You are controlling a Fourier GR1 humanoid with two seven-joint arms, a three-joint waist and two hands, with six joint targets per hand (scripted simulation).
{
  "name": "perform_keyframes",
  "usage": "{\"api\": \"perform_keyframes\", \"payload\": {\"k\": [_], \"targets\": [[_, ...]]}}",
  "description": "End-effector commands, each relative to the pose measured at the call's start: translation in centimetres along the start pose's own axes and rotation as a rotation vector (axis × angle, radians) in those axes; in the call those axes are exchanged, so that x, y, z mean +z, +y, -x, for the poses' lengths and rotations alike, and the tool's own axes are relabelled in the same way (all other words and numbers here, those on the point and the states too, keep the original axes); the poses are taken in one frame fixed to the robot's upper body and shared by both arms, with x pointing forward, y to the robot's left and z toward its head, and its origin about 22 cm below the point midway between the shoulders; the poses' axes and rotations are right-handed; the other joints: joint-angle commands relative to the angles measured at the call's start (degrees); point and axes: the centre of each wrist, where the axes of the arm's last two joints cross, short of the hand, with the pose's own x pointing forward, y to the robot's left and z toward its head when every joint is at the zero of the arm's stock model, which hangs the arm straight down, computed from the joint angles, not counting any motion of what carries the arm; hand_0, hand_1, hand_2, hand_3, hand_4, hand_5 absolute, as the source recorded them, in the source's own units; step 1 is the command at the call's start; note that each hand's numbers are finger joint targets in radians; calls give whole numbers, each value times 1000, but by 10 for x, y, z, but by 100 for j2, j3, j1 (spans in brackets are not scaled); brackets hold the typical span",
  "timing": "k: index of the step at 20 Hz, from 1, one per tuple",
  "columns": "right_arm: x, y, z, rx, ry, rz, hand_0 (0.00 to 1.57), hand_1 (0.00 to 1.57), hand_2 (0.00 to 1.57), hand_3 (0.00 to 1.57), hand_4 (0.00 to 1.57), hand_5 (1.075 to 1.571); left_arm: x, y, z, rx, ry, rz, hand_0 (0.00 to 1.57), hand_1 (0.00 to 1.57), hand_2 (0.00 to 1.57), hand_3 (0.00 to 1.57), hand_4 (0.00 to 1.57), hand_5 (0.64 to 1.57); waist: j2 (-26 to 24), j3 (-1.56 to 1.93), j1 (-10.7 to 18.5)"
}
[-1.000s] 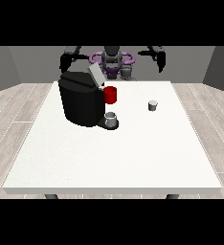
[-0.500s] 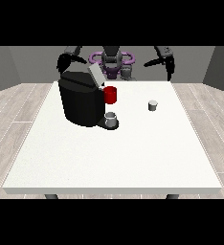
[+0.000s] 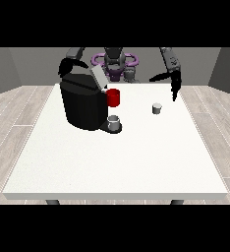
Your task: Insert the coffee pod into the coffee machine and close the lid
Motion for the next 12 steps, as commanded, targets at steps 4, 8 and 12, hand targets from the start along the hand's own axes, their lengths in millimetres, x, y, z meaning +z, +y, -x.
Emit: {"api": "perform_keyframes", "payload": {"k": [4,8,12], "targets": [[0,8,0,15,28,-6,0,0,0,0,352,1571,-15,15,13,-52,86,-26,0,0,0,0,0,1571,177,0,-75],[-19,31,-22,24,-4,-17,0,0,0,0,372,1571,-33,8,0,-120,86,-15,0,0,0,0,0,1571,463,-3,-145],[-29,4,-3,42,33,31,0,0,0,0,407,1571,-35,-5,4,-195,78,60,0,0,198,0,0,1571,451,1,97]]}}
